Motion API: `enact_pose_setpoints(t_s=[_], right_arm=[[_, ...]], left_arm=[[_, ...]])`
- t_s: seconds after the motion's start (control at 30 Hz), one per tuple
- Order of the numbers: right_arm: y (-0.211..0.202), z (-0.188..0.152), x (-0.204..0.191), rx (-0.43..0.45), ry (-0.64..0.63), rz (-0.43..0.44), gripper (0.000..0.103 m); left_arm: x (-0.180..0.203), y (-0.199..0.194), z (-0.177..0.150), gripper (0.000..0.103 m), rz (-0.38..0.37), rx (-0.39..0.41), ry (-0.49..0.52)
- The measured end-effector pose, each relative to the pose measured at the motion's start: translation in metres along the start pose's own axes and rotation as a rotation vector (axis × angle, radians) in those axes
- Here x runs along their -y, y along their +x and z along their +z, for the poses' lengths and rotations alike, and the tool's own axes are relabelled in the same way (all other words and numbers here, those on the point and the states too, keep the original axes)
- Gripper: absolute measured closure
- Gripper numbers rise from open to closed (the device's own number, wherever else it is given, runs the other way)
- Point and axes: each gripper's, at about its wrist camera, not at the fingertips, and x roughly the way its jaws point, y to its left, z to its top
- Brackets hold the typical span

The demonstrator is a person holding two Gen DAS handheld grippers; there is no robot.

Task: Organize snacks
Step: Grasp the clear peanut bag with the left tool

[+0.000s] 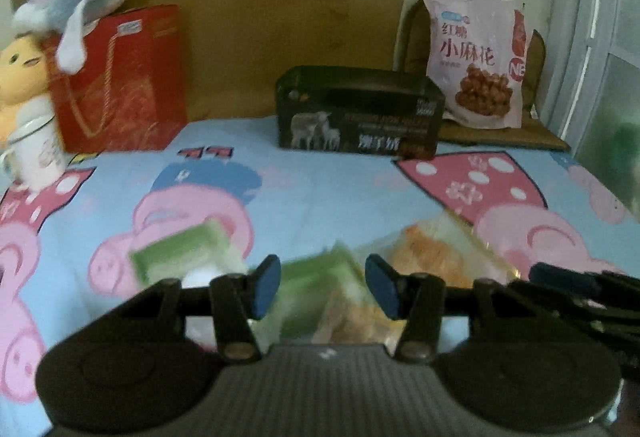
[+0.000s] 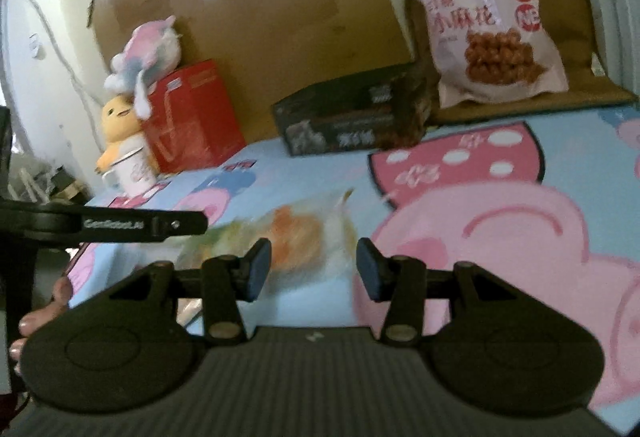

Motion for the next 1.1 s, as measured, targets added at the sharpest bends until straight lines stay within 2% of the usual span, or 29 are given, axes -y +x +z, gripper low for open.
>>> enact_pose_setpoints(t_s=[0.17, 0.3, 0.43, 0.5, 0.63, 0.73, 0.8, 0.87, 0.97, 1.03, 1.1], right_arm=[[-0.005, -0.024, -0.021, -0.050, -0.042, 0.050, 0.053], [-0.001, -0.042, -0.043, -0.108, -0.087, 0.107, 0.054], [0.008, -0.048, -0.067, -0.132, -0.167, 0.151, 0.054], [0.015, -0.047, -0.074, -0.144, -0.186, 0.166, 0.054], [0.029, -0.034, -0.070, -0.143, -0.141, 0.181, 0.053], [0.037, -0.020, -0.055, -0.138, -0.062, 0.168, 0.054], [0.039, -0.008, -0.049, -0.097, -0.040, 0.133, 0.054], [0.043, 0.000, -0.042, -0.084, -0.024, 0.133, 0.058], [0.056, 0.007, -0.038, -0.094, -0.031, 0.140, 0.074], [0.065, 0.008, -0.038, -0.123, -0.044, 0.151, 0.087], [0.070, 0.003, -0.040, -0.165, -0.043, 0.163, 0.091]], left_arm=[[-0.027, -0.022, -0.028, 0.055, 0.008, 0.016, -0.064], [-0.068, -0.041, -0.049, 0.057, 0.043, 0.031, -0.153], [-0.108, -0.052, -0.065, 0.058, 0.091, 0.025, -0.246], [-0.122, -0.053, -0.071, 0.059, 0.089, 0.010, -0.287], [-0.134, -0.055, -0.077, 0.064, -0.015, -0.002, -0.333], [-0.124, -0.053, -0.077, 0.069, -0.129, -0.015, -0.333], [-0.113, -0.052, -0.077, 0.069, -0.163, -0.026, -0.316], [-0.104, -0.050, -0.077, 0.069, -0.192, -0.034, -0.297], [-0.092, -0.051, -0.077, 0.075, -0.206, -0.039, -0.281], [-0.086, -0.055, -0.077, 0.076, -0.146, -0.015, -0.249], [-0.082, -0.055, -0.075, 0.076, -0.081, 0.009, -0.216]])
